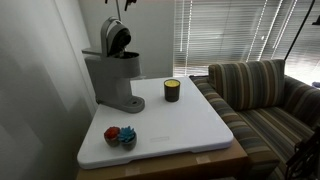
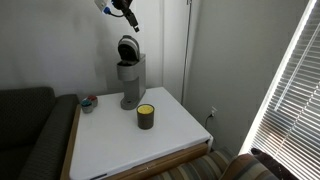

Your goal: Close the coffee maker

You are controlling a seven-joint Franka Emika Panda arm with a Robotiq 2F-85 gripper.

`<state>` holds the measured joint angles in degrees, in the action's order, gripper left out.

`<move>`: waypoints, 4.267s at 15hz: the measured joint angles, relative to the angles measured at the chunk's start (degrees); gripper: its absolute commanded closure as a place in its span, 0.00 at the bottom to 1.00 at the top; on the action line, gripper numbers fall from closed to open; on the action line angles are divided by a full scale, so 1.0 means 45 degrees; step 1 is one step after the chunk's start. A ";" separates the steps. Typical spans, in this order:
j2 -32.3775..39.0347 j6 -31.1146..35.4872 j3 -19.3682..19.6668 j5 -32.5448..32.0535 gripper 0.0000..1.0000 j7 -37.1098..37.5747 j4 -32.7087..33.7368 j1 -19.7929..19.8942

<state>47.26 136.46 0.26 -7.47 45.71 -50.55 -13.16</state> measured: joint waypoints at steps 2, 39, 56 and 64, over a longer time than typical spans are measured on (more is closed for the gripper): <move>0.0622 -0.0032 0.0122 0.0000 0.69 0.0026 0.1195 -0.0196; 0.2643 -0.8447 0.0311 0.0089 1.00 0.4716 0.4221 -0.1038; 0.2253 -1.0157 0.0644 -0.0432 1.00 0.3564 0.6129 -0.1020; 0.2870 -1.0275 0.0325 0.0308 1.00 0.3568 0.5899 -0.0854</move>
<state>60.18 90.22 1.72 -6.08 61.77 -24.00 -17.00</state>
